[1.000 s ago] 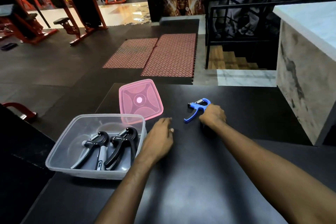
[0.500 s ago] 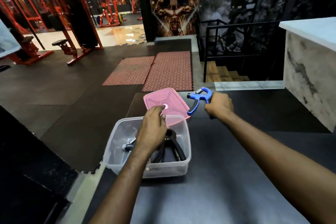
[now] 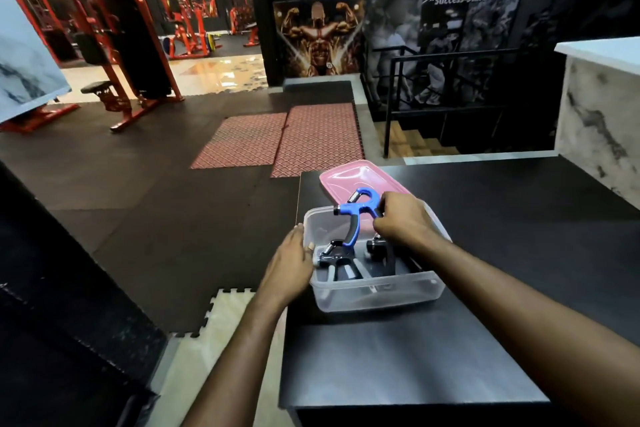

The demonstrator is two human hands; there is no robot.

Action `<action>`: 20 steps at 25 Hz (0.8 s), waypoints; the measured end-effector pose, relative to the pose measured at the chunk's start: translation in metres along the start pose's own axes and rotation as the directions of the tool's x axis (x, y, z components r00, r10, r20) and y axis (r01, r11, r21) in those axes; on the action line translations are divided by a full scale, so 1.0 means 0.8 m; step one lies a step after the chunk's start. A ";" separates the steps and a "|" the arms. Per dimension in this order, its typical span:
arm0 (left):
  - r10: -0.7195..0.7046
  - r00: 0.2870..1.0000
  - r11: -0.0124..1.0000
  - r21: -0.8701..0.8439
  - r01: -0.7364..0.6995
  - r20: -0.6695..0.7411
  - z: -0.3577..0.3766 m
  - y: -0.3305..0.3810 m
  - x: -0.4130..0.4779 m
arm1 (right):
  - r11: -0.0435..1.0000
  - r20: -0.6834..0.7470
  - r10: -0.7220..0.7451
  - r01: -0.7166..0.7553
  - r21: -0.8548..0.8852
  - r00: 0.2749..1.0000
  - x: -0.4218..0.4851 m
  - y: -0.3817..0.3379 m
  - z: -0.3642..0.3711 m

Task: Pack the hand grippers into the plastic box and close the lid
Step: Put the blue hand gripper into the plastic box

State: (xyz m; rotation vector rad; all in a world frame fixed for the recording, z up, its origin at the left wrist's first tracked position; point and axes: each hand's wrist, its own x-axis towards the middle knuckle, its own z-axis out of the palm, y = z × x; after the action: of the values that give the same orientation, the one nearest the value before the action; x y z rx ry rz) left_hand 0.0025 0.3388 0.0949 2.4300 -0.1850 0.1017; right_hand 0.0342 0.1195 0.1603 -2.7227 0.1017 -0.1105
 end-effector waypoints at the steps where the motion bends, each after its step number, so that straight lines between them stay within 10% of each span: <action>1: 0.009 1.000 0.999 -0.041 -0.009 0.005 0.001 -0.002 -0.003 | 1.000 0.036 -0.008 0.008 -0.010 0.999 -0.009 -0.007 0.007; 20: -0.053 0.999 0.981 -0.190 0.050 -0.011 0.017 -0.007 -0.003 | 0.977 0.281 0.017 0.044 -0.209 0.960 -0.012 -0.023 0.059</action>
State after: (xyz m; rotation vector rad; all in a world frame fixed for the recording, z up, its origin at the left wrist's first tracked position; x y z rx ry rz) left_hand 0.0011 0.3343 0.0810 2.2415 -0.1184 0.0765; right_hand 0.0304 0.1560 0.1237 -2.9202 0.0129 0.3021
